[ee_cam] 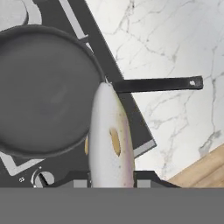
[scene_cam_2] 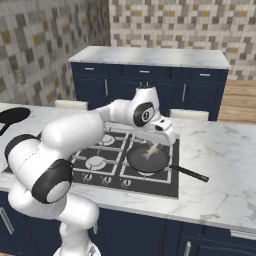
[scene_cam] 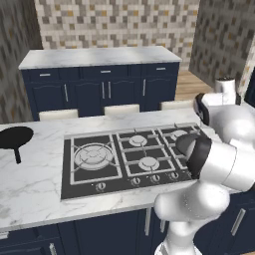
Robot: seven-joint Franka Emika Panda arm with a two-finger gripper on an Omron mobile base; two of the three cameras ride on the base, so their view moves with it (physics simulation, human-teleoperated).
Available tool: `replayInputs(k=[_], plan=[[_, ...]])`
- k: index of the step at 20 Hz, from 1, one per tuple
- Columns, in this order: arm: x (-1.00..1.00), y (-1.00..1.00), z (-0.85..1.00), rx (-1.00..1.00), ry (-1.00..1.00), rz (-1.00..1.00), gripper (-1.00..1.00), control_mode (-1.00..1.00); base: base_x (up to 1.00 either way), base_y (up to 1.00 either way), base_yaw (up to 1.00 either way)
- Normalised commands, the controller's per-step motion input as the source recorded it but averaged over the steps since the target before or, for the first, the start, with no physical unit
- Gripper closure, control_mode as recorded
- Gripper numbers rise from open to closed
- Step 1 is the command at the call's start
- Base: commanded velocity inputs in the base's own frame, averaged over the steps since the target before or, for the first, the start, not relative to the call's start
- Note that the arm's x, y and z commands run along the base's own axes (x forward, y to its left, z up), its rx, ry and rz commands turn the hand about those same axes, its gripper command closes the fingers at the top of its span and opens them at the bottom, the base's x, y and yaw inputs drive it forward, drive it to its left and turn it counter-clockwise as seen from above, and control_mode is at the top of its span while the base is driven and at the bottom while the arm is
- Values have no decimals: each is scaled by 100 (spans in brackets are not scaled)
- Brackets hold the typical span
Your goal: Place both pans onto different burners. Then place the avocado and the fish on different pans.
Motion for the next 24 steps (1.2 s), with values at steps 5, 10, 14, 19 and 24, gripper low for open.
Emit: replayInputs(k=[5,10,14,19,24], plan=[[41,14,-16,0,0,0,100,-100,0,0,0],[60,0,-24,0,1,0,100,-100,0,0,0],[34,4,-36,0,0,0,100,-100,0,0,0],[17,0,-41,0,0,0,100,-100,0,0,0],[6,0,-38,0,0,0,100,-100,0,0,0]])
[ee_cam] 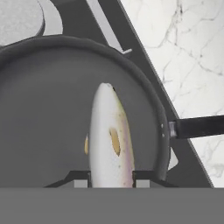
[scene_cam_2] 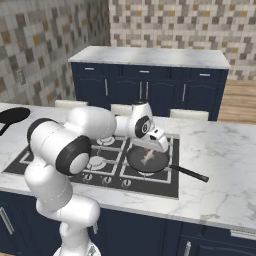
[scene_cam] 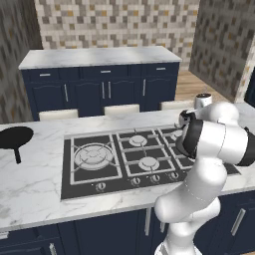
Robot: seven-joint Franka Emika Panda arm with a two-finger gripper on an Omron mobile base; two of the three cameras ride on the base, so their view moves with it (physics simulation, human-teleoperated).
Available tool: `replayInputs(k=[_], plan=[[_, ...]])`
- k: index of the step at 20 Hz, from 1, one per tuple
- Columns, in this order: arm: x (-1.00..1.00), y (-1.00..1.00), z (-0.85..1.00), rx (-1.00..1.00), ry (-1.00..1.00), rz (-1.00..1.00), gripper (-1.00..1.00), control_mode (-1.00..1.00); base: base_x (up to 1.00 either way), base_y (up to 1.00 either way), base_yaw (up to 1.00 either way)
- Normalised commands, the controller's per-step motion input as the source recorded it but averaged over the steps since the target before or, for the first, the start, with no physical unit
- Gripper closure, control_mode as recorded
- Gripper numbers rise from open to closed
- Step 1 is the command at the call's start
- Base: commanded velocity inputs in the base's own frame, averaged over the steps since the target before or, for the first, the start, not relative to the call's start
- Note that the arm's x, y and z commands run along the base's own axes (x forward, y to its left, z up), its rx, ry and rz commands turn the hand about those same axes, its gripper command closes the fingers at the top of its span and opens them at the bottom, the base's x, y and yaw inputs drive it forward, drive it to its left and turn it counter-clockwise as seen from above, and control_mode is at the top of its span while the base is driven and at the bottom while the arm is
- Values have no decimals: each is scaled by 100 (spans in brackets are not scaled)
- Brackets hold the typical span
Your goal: Place both pans onto different burners. Then place the avocado and the fish on different pans.
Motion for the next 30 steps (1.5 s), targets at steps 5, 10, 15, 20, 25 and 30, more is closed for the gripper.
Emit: replayInputs(k=[5,10,15,20,25,30], plan=[[13,0,-32,0,0,0,100,-100,0,0,0],[21,0,-26,0,0,0,100,-100,0,0,0],[36,0,-20,0,0,0,-100,-100,0,0,0],[29,0,-10,0,0,0,-100,-100,0,0,0],[0,2,47,0,-3,1,-100,-100,0,0,0],[0,15,50,0,-7,5,-100,-100,0,0,0]])
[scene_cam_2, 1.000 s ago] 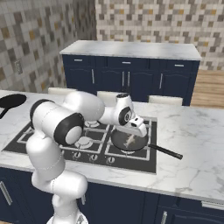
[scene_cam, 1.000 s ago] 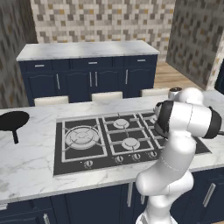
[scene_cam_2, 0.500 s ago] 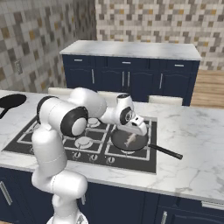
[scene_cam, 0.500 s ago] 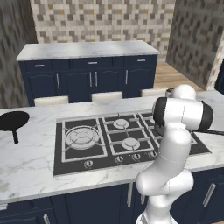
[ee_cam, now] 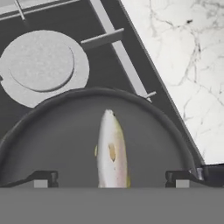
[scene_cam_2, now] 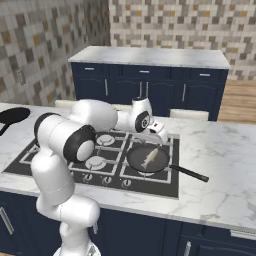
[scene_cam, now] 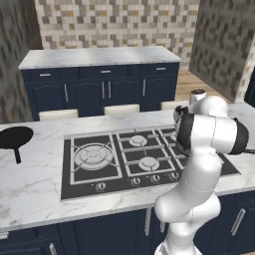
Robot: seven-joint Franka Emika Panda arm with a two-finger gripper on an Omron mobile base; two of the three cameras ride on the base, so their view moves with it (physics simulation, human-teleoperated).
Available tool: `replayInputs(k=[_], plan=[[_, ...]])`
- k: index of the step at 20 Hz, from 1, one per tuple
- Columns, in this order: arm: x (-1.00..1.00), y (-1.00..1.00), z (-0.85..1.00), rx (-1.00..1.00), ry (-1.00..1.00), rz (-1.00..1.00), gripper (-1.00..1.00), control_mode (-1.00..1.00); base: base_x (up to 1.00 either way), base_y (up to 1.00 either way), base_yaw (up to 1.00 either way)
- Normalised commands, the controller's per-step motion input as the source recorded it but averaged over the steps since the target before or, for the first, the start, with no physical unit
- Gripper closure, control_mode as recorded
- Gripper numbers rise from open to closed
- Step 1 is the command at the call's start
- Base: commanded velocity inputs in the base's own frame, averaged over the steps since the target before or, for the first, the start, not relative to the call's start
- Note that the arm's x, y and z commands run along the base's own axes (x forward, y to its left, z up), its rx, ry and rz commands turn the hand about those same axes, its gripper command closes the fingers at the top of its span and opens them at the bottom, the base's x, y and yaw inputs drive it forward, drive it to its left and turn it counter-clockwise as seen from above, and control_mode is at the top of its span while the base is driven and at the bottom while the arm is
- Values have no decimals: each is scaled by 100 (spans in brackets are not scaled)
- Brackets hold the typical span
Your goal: Place both pans onto different burners. Then place the avocado and the fish on different pans.
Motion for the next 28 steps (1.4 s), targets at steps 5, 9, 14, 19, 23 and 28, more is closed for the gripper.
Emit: replayInputs(k=[5,9,14,19,23,28], plan=[[-21,57,14,0,-5,9,-100,-100,0,0,0],[-47,49,20,0,-9,11,-100,-100,0,0,0],[-24,8,25,7,-4,5,-100,-100,0,0,0],[0,12,21,8,0,2,-100,-100,0,0,0],[15,25,0,2,0,2,-100,-100,0,0,0],[15,41,0,0,0,0,-100,-100,0,0,0]])
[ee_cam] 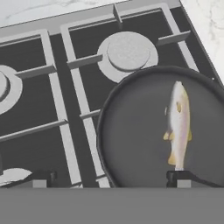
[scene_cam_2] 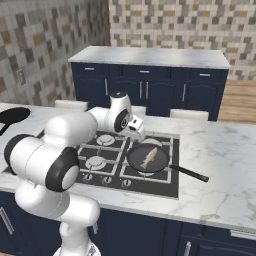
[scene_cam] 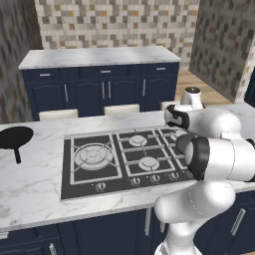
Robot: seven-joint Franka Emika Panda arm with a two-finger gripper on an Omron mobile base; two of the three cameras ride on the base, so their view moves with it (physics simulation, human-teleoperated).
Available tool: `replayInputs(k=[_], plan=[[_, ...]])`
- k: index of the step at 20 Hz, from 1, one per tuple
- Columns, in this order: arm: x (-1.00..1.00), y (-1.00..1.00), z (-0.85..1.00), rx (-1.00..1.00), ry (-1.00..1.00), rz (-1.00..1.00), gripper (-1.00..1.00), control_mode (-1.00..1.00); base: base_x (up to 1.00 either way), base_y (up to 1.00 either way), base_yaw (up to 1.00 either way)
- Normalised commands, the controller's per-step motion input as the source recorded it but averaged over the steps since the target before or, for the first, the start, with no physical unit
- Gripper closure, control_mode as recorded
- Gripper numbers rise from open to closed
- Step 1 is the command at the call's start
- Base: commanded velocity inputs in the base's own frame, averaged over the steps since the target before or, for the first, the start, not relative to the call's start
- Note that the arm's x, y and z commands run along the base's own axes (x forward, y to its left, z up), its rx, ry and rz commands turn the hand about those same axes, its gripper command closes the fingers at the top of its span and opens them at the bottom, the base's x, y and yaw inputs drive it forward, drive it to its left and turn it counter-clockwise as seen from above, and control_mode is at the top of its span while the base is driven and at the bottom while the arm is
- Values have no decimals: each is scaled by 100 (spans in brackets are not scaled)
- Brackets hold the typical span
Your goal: Place both pans onto different burners. Then place the avocado and the fish on different pans.
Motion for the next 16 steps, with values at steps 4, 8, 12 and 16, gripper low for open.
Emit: replayInputs(k=[4,8,12,16], plan=[[1,47,0,0,0,0,-100,-100,0,0,0],[0,41,0,0,0,1,-100,-100,0,0,0],[0,38,0,0,0,0,-100,-100,0,0,0],[0,9,0,0,0,0,-100,100,-8,27,0]])
